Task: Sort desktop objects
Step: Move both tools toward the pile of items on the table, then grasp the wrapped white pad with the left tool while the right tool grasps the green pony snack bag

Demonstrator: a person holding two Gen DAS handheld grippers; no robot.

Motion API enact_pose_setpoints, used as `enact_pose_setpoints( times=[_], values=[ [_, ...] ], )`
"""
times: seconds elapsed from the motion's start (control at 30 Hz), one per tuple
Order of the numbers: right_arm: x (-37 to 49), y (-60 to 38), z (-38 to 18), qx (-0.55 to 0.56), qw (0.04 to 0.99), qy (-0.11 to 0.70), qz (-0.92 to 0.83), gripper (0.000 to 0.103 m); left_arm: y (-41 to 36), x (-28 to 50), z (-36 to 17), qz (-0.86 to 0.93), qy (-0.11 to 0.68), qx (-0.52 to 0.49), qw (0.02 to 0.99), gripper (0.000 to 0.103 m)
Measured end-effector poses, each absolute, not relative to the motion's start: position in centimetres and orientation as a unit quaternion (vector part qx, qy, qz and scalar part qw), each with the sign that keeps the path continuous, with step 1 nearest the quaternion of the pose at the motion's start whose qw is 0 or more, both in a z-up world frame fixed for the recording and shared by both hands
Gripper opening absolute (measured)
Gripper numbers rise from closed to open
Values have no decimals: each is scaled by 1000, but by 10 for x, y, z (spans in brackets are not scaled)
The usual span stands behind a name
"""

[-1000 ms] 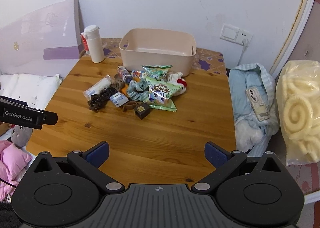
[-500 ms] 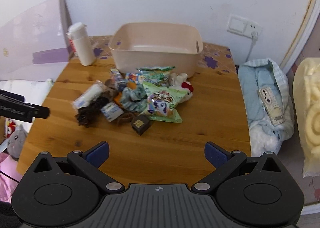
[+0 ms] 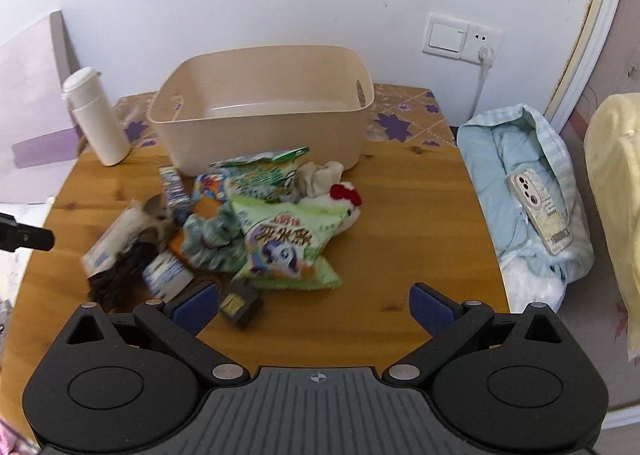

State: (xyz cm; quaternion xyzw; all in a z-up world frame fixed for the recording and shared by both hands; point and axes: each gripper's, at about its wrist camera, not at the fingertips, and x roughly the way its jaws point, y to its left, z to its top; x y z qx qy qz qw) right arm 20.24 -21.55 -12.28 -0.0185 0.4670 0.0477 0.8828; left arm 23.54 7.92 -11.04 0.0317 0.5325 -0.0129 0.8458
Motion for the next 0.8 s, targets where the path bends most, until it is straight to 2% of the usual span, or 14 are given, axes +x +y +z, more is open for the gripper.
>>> enact_pose_setpoints(
  times=[0.4,0.8],
  values=[
    [267,-188,-188,-56,867,490,72,103,89,284,-180,-10,534,105,839,88],
    [297,-178,-229,-82,855,507,74,103,102,313,-226,0,542,129,831,88]
  ],
)
